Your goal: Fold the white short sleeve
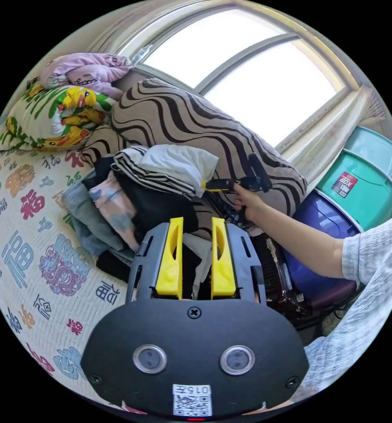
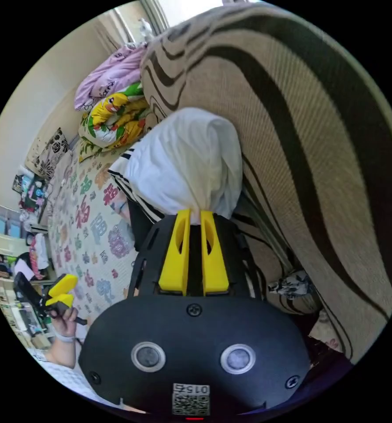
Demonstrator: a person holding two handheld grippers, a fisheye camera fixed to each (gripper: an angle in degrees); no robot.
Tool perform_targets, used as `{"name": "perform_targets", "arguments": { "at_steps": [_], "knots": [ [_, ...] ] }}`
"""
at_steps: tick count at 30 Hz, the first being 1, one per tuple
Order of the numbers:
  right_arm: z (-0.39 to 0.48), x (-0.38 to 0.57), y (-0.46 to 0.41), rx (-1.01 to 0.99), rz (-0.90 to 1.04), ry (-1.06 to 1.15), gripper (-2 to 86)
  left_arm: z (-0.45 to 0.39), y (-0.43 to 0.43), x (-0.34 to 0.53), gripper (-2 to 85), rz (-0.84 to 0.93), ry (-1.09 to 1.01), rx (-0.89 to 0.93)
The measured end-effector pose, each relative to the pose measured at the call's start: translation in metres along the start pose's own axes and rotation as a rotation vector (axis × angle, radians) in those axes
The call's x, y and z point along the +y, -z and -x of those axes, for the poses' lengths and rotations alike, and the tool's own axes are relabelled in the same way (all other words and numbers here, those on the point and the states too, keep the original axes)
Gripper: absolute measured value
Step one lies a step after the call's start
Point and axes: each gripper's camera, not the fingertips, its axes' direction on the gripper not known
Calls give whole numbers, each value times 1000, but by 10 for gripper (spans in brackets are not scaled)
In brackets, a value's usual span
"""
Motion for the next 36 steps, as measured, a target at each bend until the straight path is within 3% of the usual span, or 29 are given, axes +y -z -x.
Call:
{"name": "perform_targets", "arguments": {
  "at_steps": [7, 15, 19, 23, 29, 36],
  "knots": [
    [36, 53, 133, -494, -167, 225, -7, -35, -41, -28, 149, 20, -5, -118],
    [115, 113, 278, -953, -225, 575, -4, -73, -11, -49, 178, -68, -129, -359],
    [146, 139, 321, -925, -223, 638, -4, -88, 40, -29, 42, 0, -222, -344],
    [167, 166, 343, -983, -207, 642, -3, -110, 127, 4, 28, 44, -237, -437],
    [204, 214, 348, -1080, -169, 696, -4, -144, 252, 44, 26, 64, -293, -422],
    [246, 230, 321, -1077, -87, 746, -4, -123, 305, 83, 30, 198, -311, -293]
  ]
}}
